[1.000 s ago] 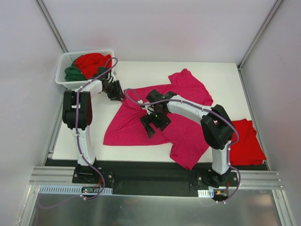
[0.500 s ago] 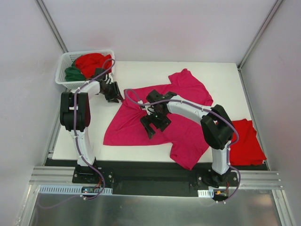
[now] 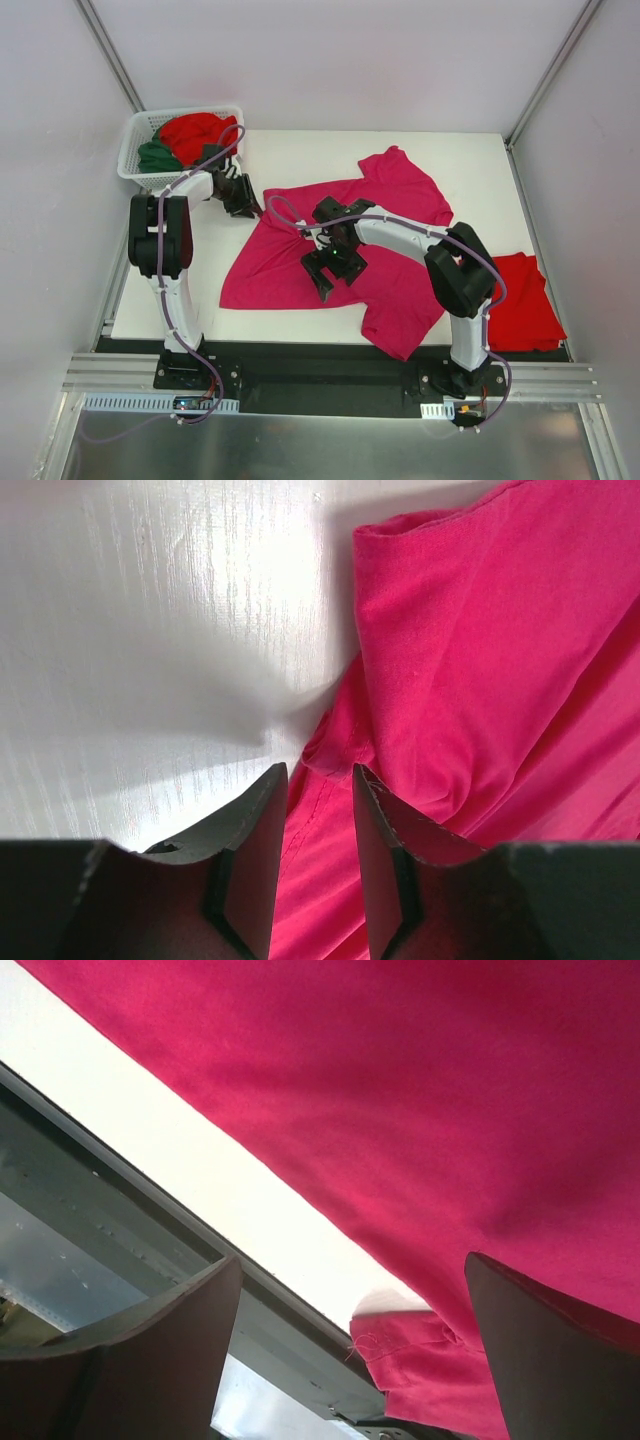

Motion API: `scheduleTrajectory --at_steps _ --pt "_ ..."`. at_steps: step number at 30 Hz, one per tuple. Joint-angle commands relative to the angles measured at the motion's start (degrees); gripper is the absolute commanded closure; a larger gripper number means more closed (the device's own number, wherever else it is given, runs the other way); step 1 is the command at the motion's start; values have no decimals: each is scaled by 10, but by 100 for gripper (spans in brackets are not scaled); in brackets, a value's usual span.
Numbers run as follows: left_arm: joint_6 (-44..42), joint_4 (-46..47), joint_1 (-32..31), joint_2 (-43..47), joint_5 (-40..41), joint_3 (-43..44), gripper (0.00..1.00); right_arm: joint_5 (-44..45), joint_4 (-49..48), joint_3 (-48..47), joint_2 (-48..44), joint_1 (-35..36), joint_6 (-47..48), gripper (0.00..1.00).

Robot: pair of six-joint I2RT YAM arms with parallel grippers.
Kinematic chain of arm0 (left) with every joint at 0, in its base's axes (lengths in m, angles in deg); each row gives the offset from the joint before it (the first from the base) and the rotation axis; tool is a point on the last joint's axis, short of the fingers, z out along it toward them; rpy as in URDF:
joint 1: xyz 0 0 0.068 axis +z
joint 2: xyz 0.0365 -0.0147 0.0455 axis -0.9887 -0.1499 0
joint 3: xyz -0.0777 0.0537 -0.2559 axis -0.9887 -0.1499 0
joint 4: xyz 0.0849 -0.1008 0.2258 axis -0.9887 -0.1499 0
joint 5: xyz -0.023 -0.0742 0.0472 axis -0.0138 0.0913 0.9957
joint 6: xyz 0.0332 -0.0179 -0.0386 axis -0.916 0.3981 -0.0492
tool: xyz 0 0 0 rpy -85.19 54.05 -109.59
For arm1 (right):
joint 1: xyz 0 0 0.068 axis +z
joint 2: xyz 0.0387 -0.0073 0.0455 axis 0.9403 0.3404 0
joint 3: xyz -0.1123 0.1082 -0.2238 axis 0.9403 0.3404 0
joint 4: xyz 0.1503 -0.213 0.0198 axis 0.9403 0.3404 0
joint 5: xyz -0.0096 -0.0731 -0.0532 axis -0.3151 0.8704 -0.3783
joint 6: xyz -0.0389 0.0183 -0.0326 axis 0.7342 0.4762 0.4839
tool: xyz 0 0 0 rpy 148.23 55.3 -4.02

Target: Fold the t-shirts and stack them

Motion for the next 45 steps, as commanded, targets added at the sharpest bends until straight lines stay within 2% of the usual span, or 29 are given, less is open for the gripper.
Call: scheduleTrajectory --at_steps 1,11,14,16,18,22,45 --pt "0 -6 -2 -11 -14 20 68 -2 11 2 -23 4 -3 4" --pt "-1 -7 -8 -25 -14 31 68 -1 14 6 -20 4 -3 4" --pt "-3 -7 -10 -27 -16 33 75 1 14 7 -20 5 -2 4" --pt "-3 -7 -10 -27 -15 32 85 1 16 6 -18 4 -2 4" --pt "-4 -7 -10 -25 -14 29 88 0 15 6 -16 5 -2 4" --pt "-8 -7 -10 -18 -11 21 100 -2 17 4 -14 5 -2 4" --pt "-25 -27 -9 98 73 60 100 -10 32 6 -3 7 8 4"
